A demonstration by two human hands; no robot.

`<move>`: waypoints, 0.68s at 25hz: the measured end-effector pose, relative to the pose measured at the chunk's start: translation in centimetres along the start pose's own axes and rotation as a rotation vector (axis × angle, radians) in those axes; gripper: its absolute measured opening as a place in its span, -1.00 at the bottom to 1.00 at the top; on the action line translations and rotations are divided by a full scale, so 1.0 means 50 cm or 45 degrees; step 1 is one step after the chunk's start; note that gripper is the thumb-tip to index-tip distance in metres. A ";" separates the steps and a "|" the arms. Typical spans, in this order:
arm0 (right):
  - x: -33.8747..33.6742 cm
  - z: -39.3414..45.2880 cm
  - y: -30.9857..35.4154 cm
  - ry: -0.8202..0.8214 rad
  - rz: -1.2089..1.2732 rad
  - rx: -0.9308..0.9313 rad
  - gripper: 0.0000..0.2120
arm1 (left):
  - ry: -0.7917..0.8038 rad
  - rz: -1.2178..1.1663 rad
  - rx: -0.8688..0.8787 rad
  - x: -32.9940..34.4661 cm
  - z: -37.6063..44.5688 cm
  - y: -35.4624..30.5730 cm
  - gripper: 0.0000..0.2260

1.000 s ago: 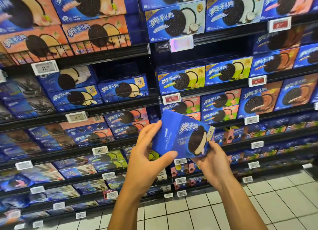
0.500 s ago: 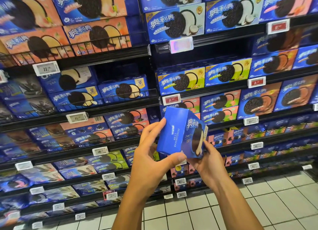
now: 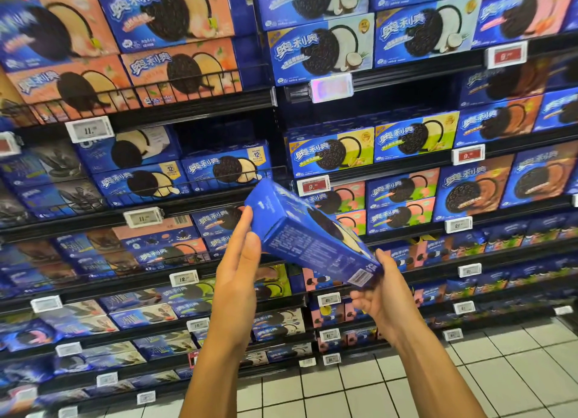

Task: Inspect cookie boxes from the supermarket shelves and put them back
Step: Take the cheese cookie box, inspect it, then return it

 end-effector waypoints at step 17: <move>-0.017 -0.011 0.077 0.067 0.127 -0.197 -0.81 | -0.076 0.008 -0.267 -0.056 0.048 0.057 -0.52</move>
Point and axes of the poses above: each hand's wrist, its own z-axis towards the middle knuckle, its own x-axis out of the palm, y = z × x, the point moved 7 cm from there along z, towards the middle knuckle, and after that the axes turned 14 degrees about -y, right-handed, at the moved point
